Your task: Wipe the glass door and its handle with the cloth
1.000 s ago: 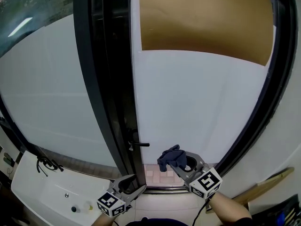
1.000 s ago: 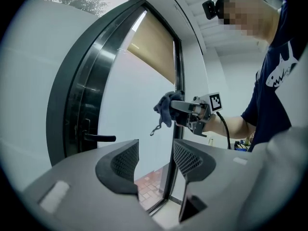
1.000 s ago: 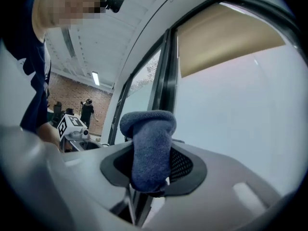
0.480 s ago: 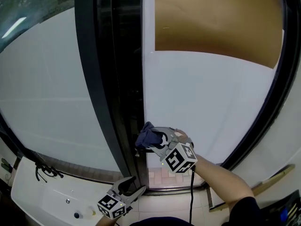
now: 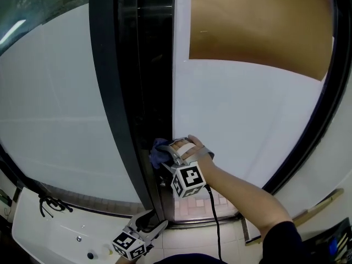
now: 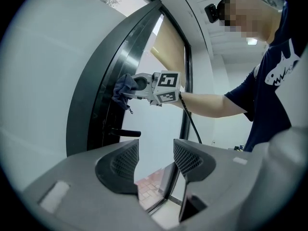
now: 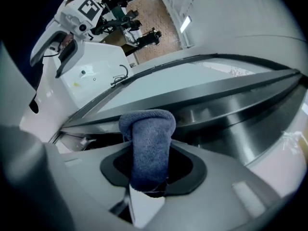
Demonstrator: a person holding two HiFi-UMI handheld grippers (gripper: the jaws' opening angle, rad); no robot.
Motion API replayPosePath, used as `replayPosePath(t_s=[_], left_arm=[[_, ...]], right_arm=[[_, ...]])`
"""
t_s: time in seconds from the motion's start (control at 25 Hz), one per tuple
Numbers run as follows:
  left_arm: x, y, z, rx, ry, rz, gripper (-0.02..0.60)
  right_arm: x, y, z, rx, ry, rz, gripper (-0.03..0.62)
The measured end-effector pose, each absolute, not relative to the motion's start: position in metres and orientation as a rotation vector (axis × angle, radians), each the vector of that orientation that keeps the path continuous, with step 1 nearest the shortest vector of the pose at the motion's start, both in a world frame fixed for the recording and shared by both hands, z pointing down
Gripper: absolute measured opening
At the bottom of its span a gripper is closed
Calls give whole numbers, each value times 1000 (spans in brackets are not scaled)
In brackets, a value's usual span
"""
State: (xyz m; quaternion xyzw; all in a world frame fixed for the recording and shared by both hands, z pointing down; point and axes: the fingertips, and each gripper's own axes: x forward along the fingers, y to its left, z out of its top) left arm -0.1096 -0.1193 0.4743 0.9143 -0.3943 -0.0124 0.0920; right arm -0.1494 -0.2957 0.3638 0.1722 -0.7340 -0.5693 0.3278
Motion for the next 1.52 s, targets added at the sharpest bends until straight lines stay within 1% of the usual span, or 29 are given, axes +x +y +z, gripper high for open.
replayPosePath(t_s=[0.2, 0.52, 0.88, 1.32, 1.52], left_arm=[[-109, -122, 471, 2720, -1155, -34, 221], [-94, -125, 476, 2740, -1101, -25, 221], [-69, -127, 476, 2770, -1037, -7, 221], [-53, -128, 474, 2791, -991, 11, 221], [-50, -128, 473, 2798, -983, 11, 221]], right_arm=[[-144, -302, 367, 485, -1860, -1508, 135], [-87, -320, 374, 569, -1776, -1465, 135], [6, -341, 368, 707, -1723, -1373, 133], [156, -359, 367, 927, -1631, -1171, 133], [210, -367, 369, 1022, -1583, -1077, 133]])
